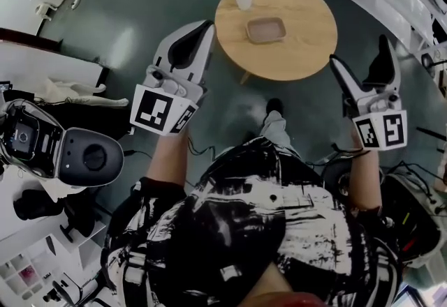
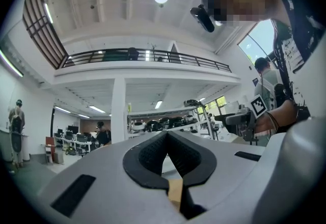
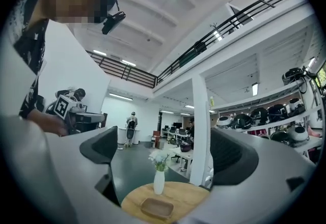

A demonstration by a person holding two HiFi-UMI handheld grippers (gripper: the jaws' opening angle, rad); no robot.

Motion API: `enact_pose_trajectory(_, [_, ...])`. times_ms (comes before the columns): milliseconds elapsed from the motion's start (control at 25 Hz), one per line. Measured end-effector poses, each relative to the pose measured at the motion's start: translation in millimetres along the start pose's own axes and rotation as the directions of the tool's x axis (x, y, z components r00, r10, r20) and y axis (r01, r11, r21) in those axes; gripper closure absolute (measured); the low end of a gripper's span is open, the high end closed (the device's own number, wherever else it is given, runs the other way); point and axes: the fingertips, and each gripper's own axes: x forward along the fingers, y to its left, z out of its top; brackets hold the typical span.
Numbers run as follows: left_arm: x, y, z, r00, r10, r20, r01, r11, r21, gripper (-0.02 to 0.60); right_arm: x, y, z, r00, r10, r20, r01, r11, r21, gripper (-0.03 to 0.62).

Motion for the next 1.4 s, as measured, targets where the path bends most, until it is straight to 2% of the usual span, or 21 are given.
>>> enact_pose_trajectory(560, [156, 60, -24, 0.995, 0.098, -0.029, -0.097, 0.995, 0.037, 0.583, 120, -120, -57, 0.990, 0.139, -0.025, -0.137, 0.989, 0.063, 0.037])
enact_pose_trajectory(760, [174, 86, -43, 0.991, 0.116, -0.067, -0.115, 0.993, 0.024, 0.583, 156, -125, -86, 0.982, 0.177, -0.063, -0.170, 0.980, 0.107, 0.039])
enact_pose_trajectory(1200, [194, 124, -65, 0.994, 0.081, -0.073, -0.082, 0.997, -0.008, 0.583, 195, -121, -137, 0.972, 0.174, -0.160, -0.151, 0.977, 0.148, 0.039])
enact_pose_trajectory(1400, [197, 133, -78, 0.994, 0.069, -0.086, -0.071, 0.997, -0.022, 0.583, 200, -114, -178, 0.957, 0.186, -0.223, -0.144, 0.971, 0.189, 0.039])
